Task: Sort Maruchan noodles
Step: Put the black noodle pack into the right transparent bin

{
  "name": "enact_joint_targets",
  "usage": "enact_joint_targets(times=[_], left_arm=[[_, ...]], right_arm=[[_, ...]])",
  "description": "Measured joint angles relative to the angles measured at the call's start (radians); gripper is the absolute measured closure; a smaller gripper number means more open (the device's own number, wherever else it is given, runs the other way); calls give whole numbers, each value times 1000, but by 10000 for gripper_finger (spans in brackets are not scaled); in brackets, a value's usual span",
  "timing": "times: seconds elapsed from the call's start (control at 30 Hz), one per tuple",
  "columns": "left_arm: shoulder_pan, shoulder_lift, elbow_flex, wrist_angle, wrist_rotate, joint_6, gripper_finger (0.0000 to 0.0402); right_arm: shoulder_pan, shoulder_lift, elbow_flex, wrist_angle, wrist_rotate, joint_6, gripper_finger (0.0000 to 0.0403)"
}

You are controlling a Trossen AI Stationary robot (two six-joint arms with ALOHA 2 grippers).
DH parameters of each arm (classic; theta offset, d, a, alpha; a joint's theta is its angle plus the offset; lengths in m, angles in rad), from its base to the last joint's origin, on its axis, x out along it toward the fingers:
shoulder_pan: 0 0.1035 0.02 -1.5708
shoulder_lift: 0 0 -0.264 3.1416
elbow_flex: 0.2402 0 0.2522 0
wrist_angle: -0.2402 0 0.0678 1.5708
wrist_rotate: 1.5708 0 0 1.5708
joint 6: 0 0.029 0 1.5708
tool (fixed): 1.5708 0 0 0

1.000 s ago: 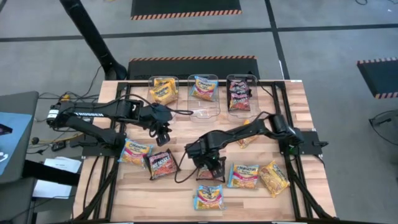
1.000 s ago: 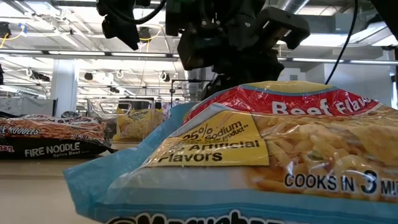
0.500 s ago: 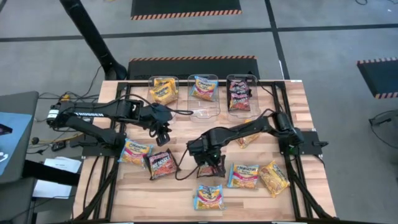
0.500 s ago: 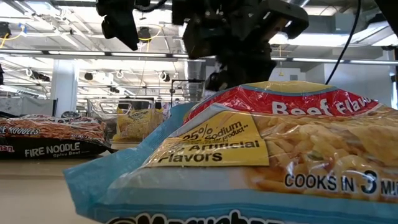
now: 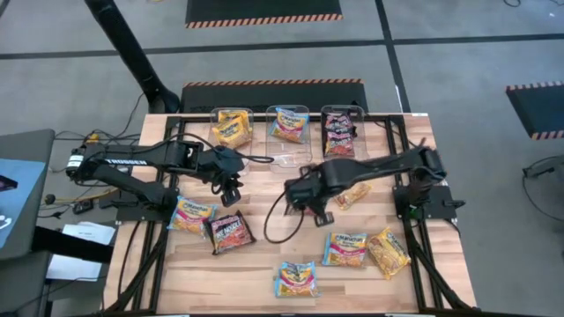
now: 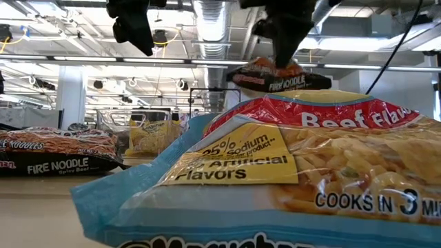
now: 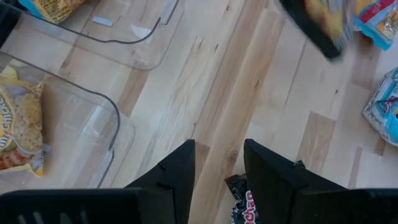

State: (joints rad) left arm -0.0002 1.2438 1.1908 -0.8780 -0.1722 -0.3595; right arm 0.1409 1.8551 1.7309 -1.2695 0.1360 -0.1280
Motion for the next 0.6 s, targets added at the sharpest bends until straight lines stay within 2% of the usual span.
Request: enact_joint_targets(times=[0.33, 0.6], left_arm=[[0, 0, 0, 0, 0, -1, 278], [0, 0, 0, 0, 0, -1, 278]], right_arm=[[-63, -135, 0, -171, 382, -1, 399], [-152, -149, -4, -281, 638, -3, 399]])
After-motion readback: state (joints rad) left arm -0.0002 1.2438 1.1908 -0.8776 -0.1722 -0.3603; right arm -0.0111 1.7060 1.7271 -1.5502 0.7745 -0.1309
